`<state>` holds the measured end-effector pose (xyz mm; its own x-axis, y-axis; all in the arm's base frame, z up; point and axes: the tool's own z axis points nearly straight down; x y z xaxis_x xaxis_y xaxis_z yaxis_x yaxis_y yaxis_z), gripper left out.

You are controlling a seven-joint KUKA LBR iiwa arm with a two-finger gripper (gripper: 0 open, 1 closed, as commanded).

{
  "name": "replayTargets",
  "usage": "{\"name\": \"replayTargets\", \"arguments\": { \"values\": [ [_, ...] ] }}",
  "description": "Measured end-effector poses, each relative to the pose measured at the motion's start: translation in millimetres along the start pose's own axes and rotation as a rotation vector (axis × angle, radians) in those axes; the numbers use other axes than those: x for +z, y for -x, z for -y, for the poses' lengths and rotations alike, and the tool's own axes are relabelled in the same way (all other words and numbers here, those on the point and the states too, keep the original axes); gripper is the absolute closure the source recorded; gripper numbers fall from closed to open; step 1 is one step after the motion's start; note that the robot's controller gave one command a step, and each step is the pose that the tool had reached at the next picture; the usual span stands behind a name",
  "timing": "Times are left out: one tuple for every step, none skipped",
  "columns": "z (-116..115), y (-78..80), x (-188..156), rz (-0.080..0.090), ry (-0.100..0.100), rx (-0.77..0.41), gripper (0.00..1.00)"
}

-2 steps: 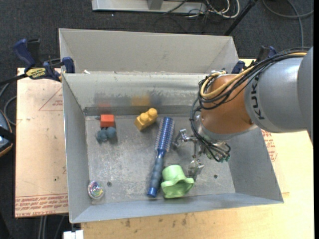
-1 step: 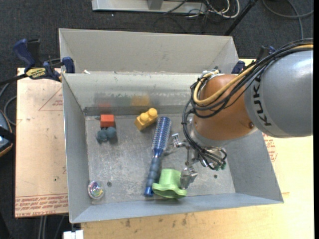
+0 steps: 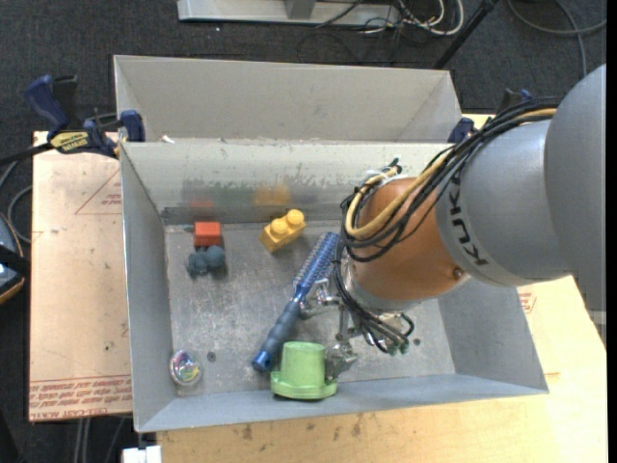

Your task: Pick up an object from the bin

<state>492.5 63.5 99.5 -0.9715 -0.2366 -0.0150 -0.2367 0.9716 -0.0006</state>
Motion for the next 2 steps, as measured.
{"name": "replayTargets", "arguments": {
  "values": [
    [-28.5, 9.9, 24.7, -0.001, -0.003, 0.061, 0.0],
    [-38.5, 86.4, -5.3, -0.006, 0.003, -0.218, 0.0]
  ]
}}
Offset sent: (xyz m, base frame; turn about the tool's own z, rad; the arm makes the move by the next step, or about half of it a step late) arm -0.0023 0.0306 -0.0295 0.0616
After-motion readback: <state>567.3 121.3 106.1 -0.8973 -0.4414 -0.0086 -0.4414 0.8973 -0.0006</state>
